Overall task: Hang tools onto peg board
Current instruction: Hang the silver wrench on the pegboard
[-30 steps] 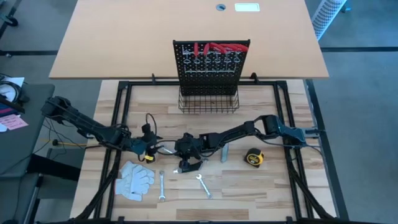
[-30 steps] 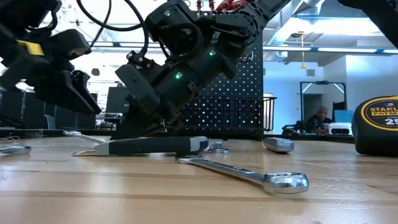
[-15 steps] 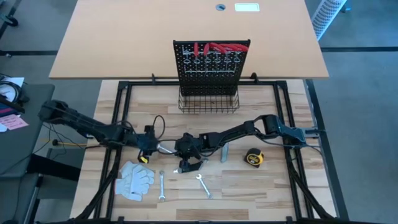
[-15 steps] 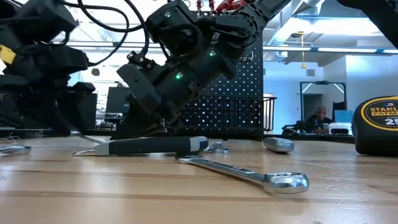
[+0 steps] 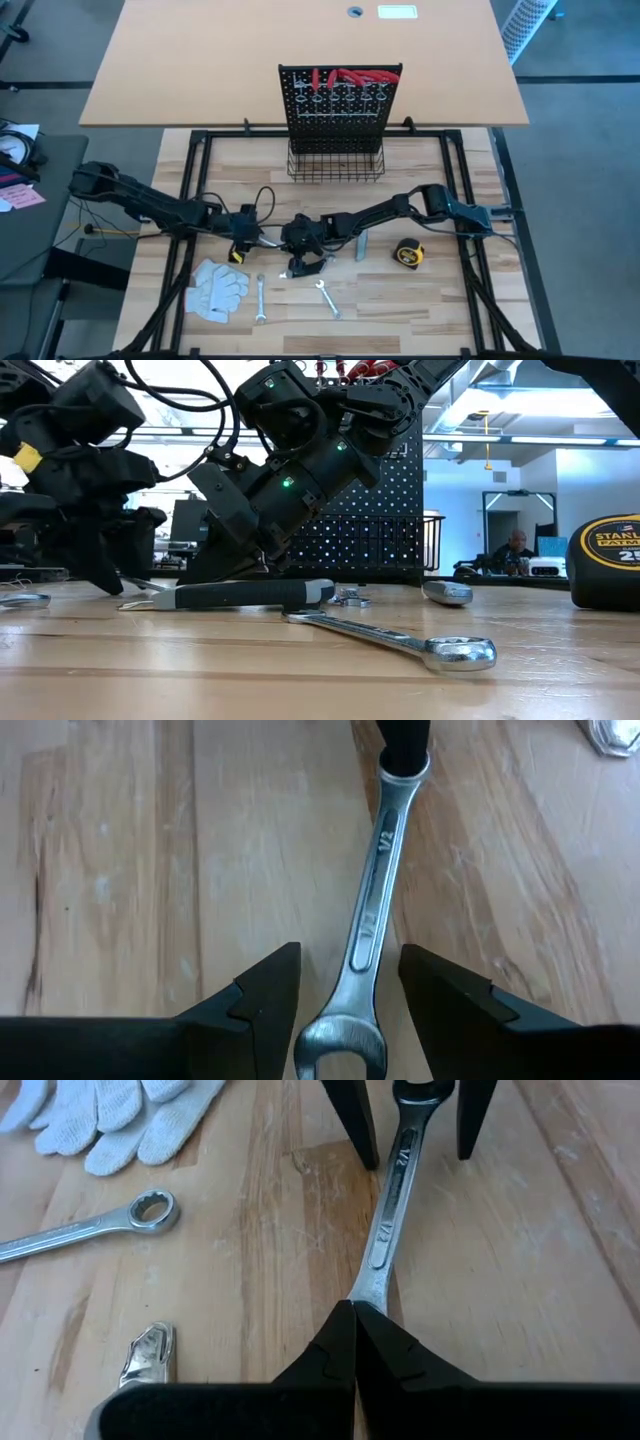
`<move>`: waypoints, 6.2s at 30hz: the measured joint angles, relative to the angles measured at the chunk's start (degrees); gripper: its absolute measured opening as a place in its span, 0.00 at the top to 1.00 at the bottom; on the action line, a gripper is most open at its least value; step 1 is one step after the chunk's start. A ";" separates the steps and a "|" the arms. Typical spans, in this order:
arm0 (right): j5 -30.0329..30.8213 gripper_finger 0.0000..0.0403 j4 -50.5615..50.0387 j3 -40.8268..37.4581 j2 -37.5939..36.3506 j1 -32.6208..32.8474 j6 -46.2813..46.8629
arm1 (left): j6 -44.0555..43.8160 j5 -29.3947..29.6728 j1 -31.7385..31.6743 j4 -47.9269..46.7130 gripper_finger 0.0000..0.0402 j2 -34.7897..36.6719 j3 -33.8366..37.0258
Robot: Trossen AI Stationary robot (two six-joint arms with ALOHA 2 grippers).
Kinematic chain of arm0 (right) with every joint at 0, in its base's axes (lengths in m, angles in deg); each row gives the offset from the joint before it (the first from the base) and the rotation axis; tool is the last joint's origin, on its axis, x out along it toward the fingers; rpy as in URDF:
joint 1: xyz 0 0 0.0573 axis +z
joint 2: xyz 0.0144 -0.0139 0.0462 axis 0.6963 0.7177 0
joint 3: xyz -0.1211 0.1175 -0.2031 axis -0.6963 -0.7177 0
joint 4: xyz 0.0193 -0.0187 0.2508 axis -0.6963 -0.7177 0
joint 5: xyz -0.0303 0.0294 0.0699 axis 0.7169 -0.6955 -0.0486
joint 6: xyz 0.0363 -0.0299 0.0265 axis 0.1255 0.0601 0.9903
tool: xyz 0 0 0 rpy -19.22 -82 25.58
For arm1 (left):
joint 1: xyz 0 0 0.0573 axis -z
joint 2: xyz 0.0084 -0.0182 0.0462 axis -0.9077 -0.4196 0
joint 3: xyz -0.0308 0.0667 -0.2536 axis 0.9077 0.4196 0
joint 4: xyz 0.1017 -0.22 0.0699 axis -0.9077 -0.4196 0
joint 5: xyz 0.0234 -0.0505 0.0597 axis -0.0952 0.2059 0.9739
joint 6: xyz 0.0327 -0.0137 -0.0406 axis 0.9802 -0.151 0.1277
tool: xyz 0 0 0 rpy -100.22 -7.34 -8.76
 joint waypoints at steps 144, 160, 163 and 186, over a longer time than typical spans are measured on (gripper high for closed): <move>17.29 0.37 19.53 -32.45 -22.18 9.17 2.55 | -44.02 50.82 25.34 -23.20 0.62 -14.67 -21.81; 28.85 0.38 -0.94 -15.68 -14.03 4.43 9.21 | -46.15 25.14 38.62 -29.15 0.62 -13.34 -21.76; 27.92 0.39 -1.96 -15.91 -13.97 2.22 11.03 | -46.04 29.93 38.44 -27.09 0.62 -13.32 -21.00; 16.02 0.93 3.95 -15.91 -5.38 -2.44 3.92 | -40.75 57.38 36.26 -11.92 0.62 -13.31 -17.79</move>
